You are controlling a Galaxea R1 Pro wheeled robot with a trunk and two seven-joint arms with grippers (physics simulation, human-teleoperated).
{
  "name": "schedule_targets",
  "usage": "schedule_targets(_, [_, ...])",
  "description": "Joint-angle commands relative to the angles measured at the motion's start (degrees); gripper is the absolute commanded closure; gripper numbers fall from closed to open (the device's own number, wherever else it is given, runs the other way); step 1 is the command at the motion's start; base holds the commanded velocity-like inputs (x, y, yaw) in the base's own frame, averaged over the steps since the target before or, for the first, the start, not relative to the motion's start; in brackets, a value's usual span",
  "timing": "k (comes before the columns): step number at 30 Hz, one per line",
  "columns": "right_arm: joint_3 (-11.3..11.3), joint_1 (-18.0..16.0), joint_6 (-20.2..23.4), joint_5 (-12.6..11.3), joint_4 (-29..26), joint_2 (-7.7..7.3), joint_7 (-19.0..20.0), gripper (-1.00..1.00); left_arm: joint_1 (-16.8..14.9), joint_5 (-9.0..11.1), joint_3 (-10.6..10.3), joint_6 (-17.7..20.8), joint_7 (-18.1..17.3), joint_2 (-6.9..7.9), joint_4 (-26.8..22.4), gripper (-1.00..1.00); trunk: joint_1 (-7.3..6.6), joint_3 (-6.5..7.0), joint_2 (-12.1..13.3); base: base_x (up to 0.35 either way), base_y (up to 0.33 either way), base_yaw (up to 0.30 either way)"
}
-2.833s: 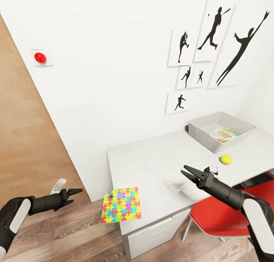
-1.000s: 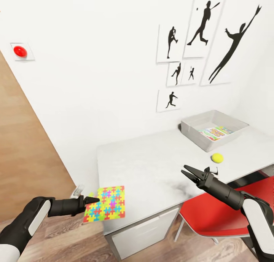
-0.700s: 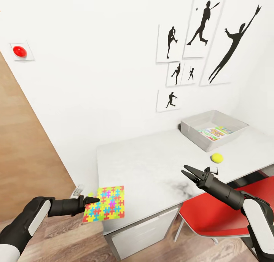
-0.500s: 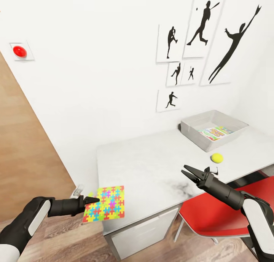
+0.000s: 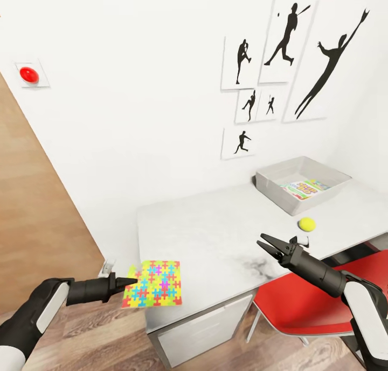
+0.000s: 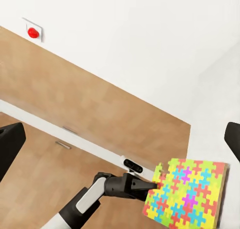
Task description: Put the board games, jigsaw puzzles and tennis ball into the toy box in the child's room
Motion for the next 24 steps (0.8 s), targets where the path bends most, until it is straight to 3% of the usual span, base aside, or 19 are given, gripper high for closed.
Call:
schedule_targets(1, [-0.18, -0.04, 0.24, 0.16, 0.0, 0.0, 0.24, -1.0, -0.01, -1.02, 0.01, 0.01, -1.86, 0.04, 0.0, 1.0, -0.22, 0.12, 0.38, 0.0, 0.0, 0.0])
schedule_targets(5, [-0.56, -0.04, 0.25, 0.16, 0.0, 0.0, 0.28, -1.0, -0.02, -1.09, -0.04, 0.03, -4.4, 0.17, 0.01, 1.0, -1.1, 0.84, 1.98, 0.0, 0.0, 0.0])
schedule_targets(24, [-0.69, -0.04, 0.33, 0.09, 0.0, 0.09, 0.6, -1.0, -0.02, -1.11, -0.04, 0.07, -4.71, 0.21, 0.02, 1.0, -5.27, 4.25, 9.6, 0.0, 0.0, 0.0])
